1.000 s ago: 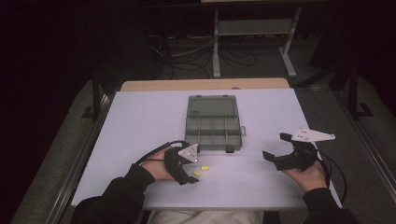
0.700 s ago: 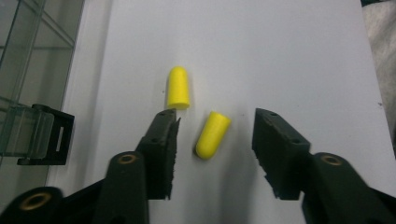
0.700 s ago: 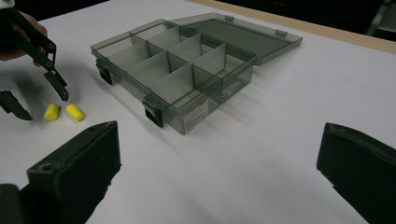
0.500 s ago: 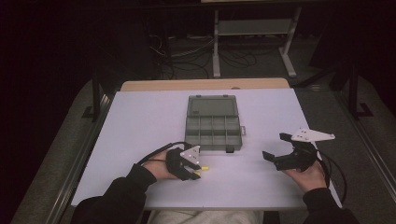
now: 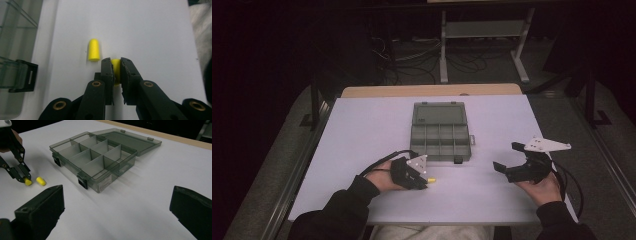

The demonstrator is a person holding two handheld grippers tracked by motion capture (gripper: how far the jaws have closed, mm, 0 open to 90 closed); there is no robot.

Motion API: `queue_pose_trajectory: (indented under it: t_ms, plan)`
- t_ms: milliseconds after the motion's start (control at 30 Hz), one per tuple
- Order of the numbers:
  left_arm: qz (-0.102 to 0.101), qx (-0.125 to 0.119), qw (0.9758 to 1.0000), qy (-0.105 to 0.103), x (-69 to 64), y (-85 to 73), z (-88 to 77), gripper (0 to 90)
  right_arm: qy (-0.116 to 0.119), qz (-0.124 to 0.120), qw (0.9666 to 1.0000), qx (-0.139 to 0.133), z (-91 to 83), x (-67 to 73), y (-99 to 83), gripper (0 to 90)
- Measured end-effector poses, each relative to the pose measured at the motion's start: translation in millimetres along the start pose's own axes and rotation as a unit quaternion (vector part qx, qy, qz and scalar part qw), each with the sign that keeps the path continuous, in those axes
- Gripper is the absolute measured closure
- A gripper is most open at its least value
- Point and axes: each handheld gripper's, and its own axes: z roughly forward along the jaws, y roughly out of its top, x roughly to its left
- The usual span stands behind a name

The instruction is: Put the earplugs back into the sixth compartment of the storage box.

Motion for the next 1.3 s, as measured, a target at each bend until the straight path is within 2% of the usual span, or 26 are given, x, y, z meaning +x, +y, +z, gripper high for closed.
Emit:
queue_pose_trajectory:
  t_ms: [333, 500, 733, 933, 1100, 1300]
  plan:
    - [-0.003, -0.035, 0.9993, 0.007, 8.3, 7.3, -27.9, 81.5, 0.000, 0.001, 1.0000, -0.001, -0.7, 0.0, 0.0, 0.0]
    - [-0.004, -0.043, 0.9989, 0.016, 13.4, 12.9, -41.6, 81.5, -0.001, 0.001, 1.0000, -0.001, -0.8, 0.0, 0.0, 0.0]
    - [-0.001, -0.043, 0.9987, 0.027, 15.2, 22.4, -63.6, 81.4, -0.004, 0.002, 1.0000, -0.005, -1.9, -0.4, 0.1, 0.0]
    - [-0.001, -0.048, 0.9982, 0.036, 24.2, 31.2, -79.6, 81.4, -0.002, 0.002, 1.0000, -0.004, -1.6, -0.4, 0.2, 0.0]
    - [-0.001, -0.053, 0.9980, 0.035, 31.3, 38.1, -86.6, 81.4, -0.003, 0.002, 1.0000, -0.005, -1.6, -0.9, 0.2, 0.0]
    - [0.002, -0.037, 0.9987, 0.036, 40.3, 48.6, -88.6, 81.4, -0.002, 0.004, 1.0000, -0.004, -1.0, -0.5, 0.5, 0.0]
